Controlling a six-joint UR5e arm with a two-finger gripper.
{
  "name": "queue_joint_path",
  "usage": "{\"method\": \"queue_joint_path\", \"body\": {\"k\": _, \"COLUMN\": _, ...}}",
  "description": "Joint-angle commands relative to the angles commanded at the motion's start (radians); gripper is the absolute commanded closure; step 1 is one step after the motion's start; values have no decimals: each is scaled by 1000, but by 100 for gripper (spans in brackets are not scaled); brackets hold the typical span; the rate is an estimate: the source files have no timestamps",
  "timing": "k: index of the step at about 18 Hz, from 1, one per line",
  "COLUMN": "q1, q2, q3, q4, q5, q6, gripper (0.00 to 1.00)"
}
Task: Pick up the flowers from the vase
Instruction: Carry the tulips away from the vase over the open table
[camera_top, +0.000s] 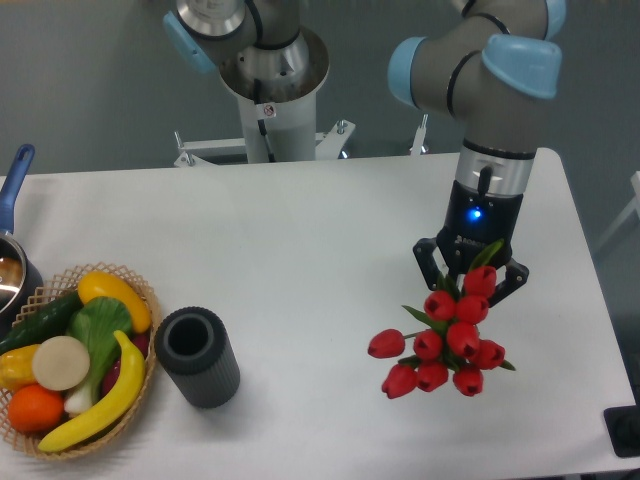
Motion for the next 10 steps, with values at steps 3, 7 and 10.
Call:
{"method": "queue_joint_path", "body": {"k": 3, "q1": -9, "q2": -28, "q3": 8, "q4": -3, "q5": 72, "q6": 2, "gripper": 96}}
{"method": "queue_joint_path", "body": {"k": 7, "q1": -51, "q2": -64, "q3": 24, "q4": -17, "q5": 175, "q6": 2, "gripper": 96}}
{"method": "queue_joint_path", "body": {"k": 10, "q1": -77, "q2": -83, "q3": 37, "q4": -15, "q5": 221, "q6": 2, "gripper": 96}}
